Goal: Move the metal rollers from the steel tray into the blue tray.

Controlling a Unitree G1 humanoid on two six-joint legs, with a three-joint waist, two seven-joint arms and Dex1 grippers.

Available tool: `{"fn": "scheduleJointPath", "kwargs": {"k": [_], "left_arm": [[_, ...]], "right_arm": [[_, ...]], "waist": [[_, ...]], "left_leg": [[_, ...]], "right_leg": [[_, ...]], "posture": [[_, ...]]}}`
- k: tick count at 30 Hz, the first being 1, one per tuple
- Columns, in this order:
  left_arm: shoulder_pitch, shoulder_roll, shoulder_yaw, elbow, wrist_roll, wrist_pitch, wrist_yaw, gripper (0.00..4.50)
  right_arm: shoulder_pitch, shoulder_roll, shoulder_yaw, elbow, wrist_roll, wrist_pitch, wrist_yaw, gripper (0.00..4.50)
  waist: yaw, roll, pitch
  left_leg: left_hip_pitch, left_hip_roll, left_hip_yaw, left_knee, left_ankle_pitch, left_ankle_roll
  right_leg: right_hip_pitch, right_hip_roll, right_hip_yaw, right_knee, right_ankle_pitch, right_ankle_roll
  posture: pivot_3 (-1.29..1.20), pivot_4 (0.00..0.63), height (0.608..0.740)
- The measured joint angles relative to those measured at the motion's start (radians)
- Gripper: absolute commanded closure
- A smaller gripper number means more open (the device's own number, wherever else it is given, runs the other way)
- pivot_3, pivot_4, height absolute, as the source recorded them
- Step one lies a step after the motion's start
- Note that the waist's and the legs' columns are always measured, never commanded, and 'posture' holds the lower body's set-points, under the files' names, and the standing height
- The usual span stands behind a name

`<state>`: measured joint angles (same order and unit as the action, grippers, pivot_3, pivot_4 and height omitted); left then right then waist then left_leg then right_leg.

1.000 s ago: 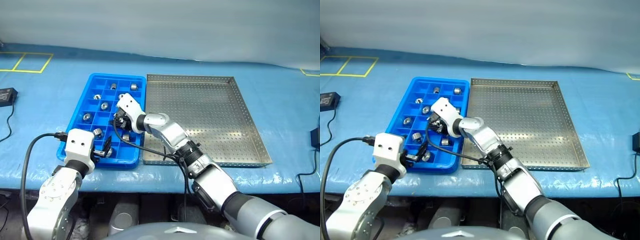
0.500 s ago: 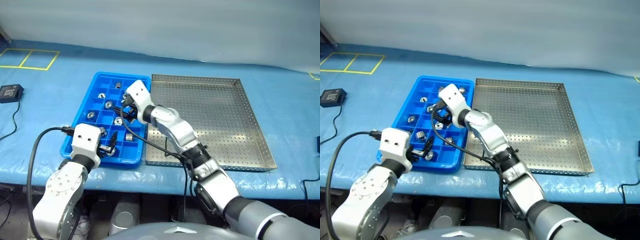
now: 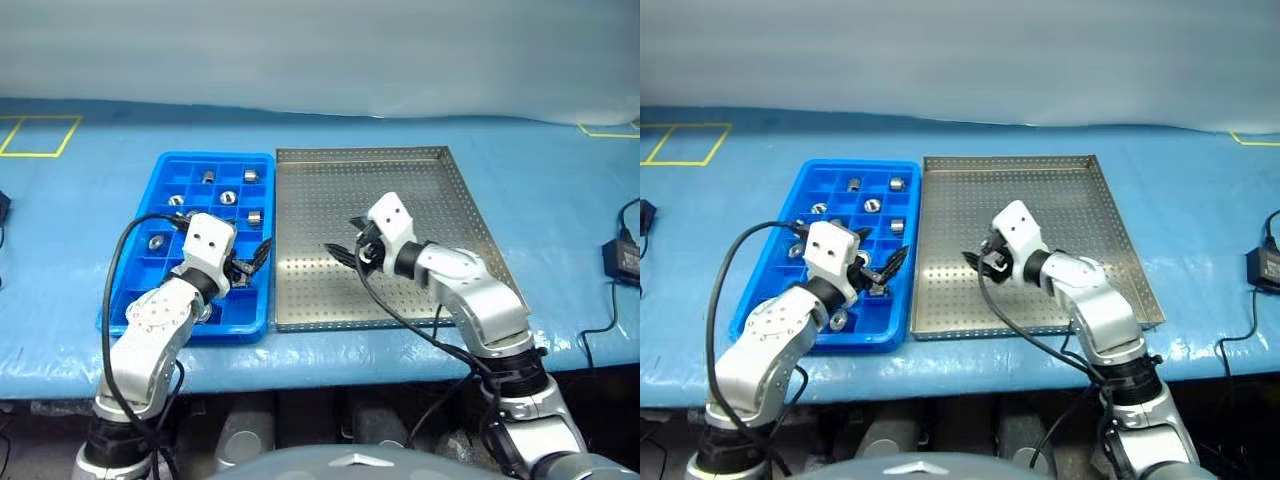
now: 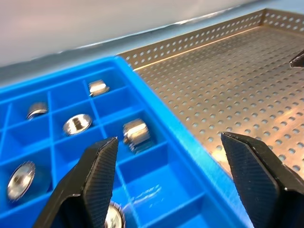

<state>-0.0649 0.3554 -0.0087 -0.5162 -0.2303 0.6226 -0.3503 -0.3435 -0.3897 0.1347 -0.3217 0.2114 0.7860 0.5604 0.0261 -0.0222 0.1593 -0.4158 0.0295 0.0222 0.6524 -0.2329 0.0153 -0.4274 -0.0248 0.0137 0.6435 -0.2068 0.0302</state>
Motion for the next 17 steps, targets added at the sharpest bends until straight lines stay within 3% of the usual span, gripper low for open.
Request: {"fn": "scheduleJointPath", "kwargs": {"k": [17], "left_arm": [[-0.050, 0.008, -0.002, 0.091, -0.014, -0.027, -0.049, 0.00]], "right_arm": [[0.045, -0.005, -0.024, -0.008, 0.001, -0.003, -0.060, 0.02]], "waist": [[-0.046, 0.000, 0.000]], "left_leg": [[0.000, 0.000, 0.000, 0.005, 0.000, 0.001]], "right_leg": [[0.001, 0.001, 0.002, 0.001, 0.002, 0.008]], "posture": [[-0.04, 0.150, 0.740]]}}
